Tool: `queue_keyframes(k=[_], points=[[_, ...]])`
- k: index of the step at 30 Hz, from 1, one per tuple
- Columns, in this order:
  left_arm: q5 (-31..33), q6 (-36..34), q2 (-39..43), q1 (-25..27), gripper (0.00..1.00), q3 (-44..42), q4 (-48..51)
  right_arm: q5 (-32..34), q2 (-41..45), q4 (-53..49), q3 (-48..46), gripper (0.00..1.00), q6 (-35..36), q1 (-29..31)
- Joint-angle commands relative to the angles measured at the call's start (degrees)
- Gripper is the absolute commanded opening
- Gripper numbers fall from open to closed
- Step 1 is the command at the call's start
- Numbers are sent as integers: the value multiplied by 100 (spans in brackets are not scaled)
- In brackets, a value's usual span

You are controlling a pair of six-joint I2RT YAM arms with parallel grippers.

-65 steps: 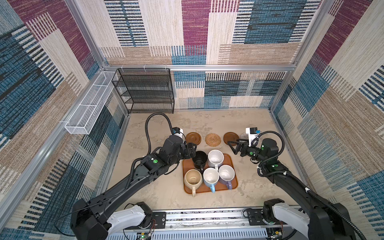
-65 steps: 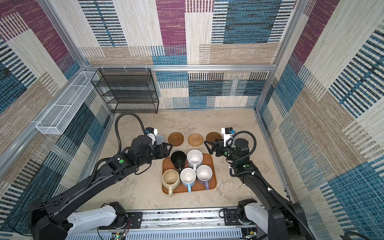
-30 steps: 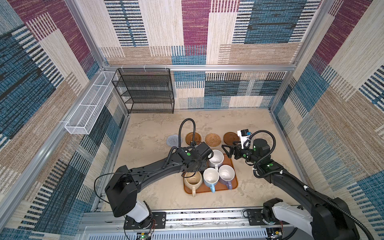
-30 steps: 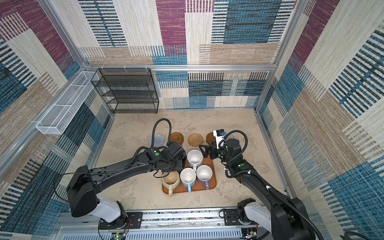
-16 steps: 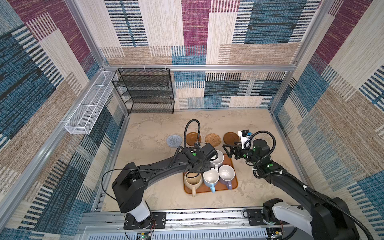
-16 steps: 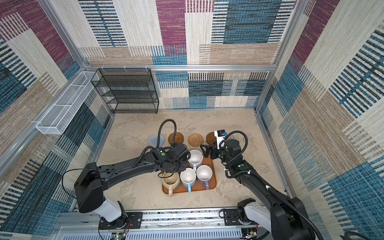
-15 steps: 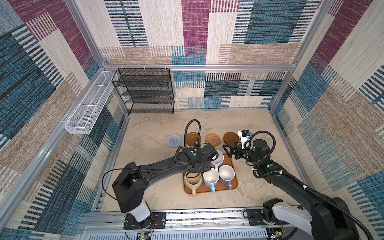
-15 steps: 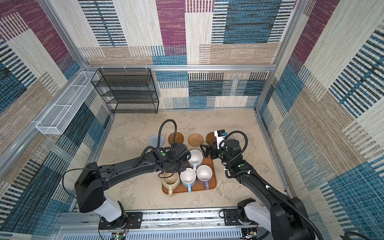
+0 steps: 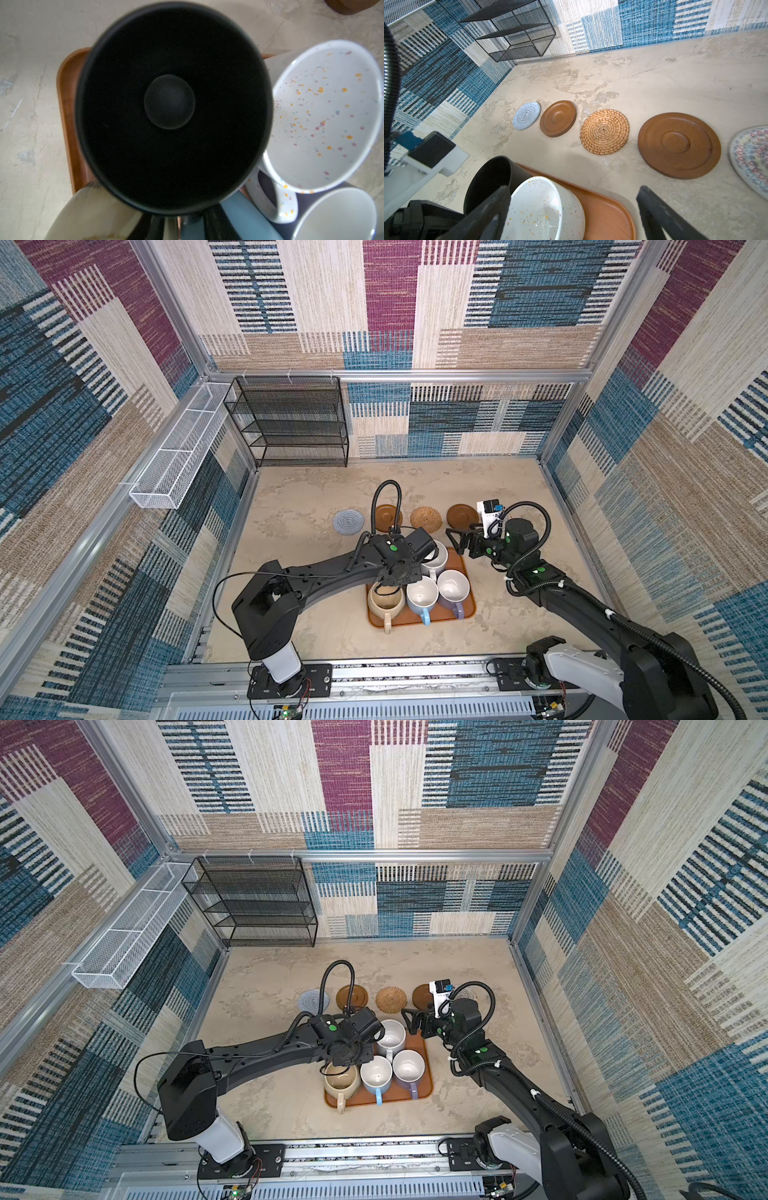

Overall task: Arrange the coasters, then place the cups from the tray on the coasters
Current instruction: 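Close the left gripper on the black mug's rim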

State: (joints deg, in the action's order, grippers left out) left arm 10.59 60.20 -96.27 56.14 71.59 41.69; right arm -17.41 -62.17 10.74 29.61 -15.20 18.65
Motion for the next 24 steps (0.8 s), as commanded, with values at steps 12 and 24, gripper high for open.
queue_keyframes(k=[12, 24], points=[[311, 125, -78, 17, 8, 71, 119, 81, 5, 68, 11, 97, -36, -1], [680, -55, 161, 56, 0, -69, 120, -293, 38, 108, 19, 97, -9, 5]])
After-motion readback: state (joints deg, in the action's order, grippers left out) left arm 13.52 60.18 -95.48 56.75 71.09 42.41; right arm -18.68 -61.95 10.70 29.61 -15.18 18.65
